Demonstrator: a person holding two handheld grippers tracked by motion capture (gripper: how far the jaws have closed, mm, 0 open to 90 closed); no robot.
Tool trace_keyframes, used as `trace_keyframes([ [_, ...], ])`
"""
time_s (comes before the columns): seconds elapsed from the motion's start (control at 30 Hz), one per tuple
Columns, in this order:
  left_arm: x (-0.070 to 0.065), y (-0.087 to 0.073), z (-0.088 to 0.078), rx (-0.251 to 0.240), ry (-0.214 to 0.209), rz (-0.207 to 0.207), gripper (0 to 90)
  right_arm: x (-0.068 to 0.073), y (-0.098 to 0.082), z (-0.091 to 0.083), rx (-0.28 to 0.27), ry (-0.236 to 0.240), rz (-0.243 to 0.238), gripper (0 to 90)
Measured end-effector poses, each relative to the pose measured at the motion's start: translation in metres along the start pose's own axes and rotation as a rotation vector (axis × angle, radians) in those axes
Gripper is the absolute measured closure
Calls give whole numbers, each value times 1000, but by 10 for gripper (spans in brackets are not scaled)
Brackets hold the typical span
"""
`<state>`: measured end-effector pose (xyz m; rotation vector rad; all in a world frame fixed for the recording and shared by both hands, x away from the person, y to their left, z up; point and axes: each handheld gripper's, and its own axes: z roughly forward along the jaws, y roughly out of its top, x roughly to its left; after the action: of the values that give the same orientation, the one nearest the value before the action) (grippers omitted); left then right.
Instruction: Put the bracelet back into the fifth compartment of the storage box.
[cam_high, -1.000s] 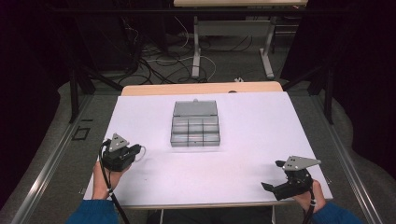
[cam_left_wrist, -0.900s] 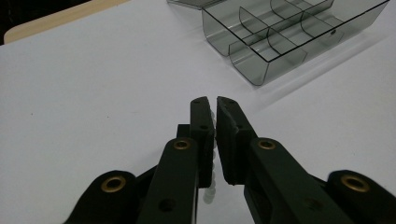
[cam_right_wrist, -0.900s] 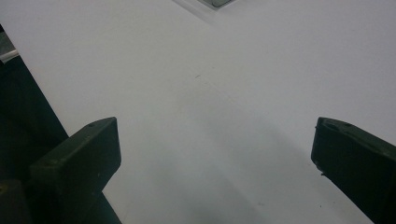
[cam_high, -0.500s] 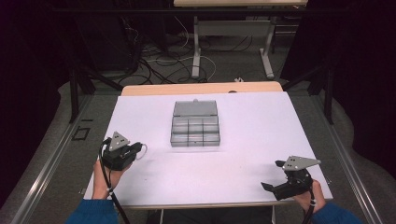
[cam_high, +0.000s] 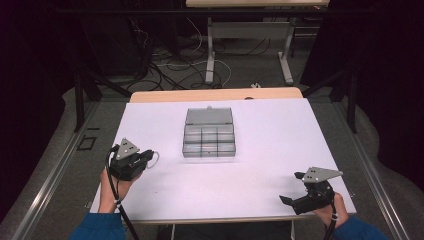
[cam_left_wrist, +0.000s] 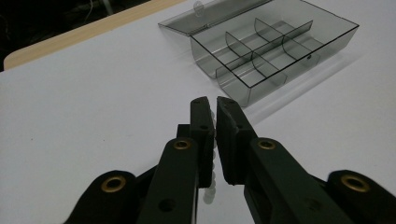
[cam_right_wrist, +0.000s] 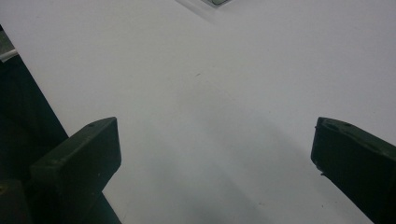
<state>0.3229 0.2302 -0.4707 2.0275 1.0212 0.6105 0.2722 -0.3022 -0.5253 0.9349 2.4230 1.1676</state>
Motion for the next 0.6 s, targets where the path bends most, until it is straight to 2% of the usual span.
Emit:
trace_keyframes([
  [0.33, -3, 13, 4, -15, -4, 10, 858, 0, 0, -1, 3, 4, 0, 13],
  [0.47, -2, 18, 5, -20, -2, 18, 858, 1, 0, 0, -8, -6, 14, 14],
  [0.53, -2, 21, 5, -21, -6, 21, 858, 0, 0, -1, 3, 4, 1, 13],
  [0.6, -3, 22, 6, -25, -9, 21, 858, 0, 0, 0, -9, -7, 5, 14],
])
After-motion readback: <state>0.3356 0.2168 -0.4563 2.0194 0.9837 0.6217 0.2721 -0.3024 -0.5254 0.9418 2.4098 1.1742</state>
